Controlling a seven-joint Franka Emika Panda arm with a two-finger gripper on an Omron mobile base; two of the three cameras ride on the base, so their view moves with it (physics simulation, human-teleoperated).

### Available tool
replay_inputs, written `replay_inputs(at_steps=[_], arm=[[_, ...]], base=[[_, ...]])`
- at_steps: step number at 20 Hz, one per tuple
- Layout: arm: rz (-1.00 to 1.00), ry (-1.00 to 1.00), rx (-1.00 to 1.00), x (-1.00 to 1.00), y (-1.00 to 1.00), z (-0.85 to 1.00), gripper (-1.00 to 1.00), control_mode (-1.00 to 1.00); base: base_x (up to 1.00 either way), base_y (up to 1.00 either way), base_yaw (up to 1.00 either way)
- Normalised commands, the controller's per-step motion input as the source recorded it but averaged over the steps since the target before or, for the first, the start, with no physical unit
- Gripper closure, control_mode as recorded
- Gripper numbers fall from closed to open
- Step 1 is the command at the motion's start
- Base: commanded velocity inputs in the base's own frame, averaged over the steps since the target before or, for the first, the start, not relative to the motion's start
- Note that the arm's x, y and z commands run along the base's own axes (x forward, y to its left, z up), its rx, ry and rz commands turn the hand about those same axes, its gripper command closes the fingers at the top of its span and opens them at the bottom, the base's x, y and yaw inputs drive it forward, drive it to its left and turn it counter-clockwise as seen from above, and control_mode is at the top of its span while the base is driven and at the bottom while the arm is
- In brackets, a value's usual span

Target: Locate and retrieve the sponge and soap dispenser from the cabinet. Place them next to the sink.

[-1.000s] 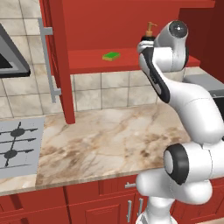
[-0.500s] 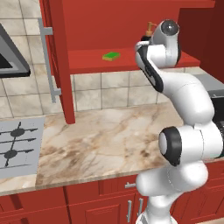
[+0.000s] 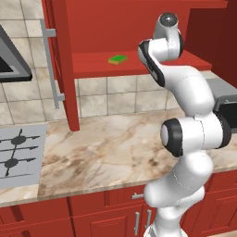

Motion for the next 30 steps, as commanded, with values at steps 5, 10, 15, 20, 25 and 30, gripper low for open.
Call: replay_inputs(at_steps=[5, 10, 15, 20, 25, 30], arm=[[-0.02, -0.09, 0.0, 0.05, -0.03, -0.15, -1.0, -1.0], [-0.07, -0.17, 0.0, -0.1, -0.14, -0.23, -1.0, -1.0], [-0.06, -0.12, 0.0, -0.05, -0.09, -0.11, -1.0, -1.0], [-0.01, -0.02, 0.0, 0.09, 0.0, -0.02, -1.0, -1.0], [0.0, 0.0, 0.0, 0.17, 0.06, 0.0, -1.0, -1.0], [0.0, -0.02, 0.01, 0.08, 0.0, -0.04, -1.0, -1.0]], base=[[0.0, 0.0, 0.0], [0.0, 0.0, 0.0], [0.0, 0.0, 0.0], [0.0, 0.0, 0.0], [0.0, 0.0, 0.0], [0.0, 0.0, 0.0]])
